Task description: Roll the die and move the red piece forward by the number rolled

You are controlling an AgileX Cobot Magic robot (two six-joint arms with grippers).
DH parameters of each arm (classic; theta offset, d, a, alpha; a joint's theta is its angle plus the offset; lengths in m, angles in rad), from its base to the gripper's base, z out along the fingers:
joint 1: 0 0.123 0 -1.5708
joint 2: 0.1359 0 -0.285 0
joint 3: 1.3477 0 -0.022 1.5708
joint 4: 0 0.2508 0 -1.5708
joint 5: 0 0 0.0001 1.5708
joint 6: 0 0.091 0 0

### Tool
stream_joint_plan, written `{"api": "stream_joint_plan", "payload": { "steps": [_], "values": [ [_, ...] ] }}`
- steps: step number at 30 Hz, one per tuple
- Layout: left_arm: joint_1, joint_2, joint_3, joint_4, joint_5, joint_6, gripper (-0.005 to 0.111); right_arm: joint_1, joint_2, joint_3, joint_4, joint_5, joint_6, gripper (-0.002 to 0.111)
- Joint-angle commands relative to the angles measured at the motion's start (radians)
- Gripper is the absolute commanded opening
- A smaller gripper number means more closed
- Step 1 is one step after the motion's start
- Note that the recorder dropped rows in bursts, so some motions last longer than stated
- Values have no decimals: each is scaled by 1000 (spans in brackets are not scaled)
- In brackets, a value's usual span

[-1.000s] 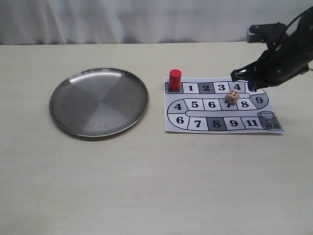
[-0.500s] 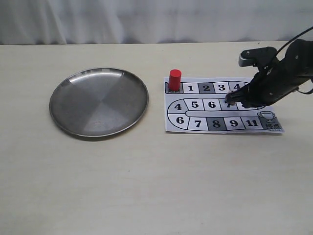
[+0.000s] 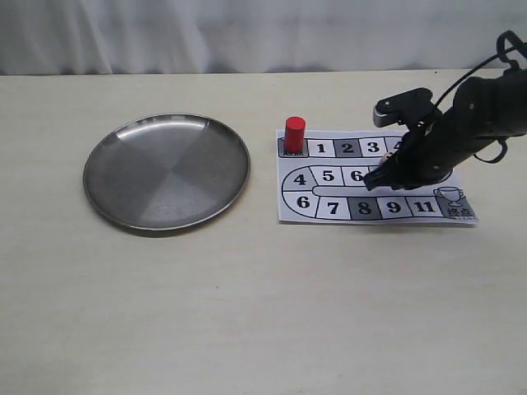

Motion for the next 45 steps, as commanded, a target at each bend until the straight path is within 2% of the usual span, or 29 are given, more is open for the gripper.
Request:
{"api": "stream_joint_plan", "payload": {
  "steps": [1,19,25,31,34,37,40,45],
  "values": [
    [-2,-1,2,0,-9,-1,0,-13,-3,4,-7,-30,-9,5],
    [-2,-1,2,0,-9,-1,0,-13,20,4,-9,-81,-9,5],
    [-2,-1,2,0,-9,-1,0,-11,-31,-3,126,-59,89,5],
    [-2,-1,2,0,-9,-1,0,14,-84,-97,176,91,37,6],
    [-2,-1,2,0,-9,-1,0,54,-78,-155,174,133,33,20],
    [-2,-1,2,0,-9,-1,0,109,-55,-200,174,101,37,46],
    [-2,-1,2,0,-9,-1,0,149,-9,-255,174,74,37,66],
    [-2,-1,2,0,-9,-1,0,173,90,-365,174,58,37,87]
  ]
}}
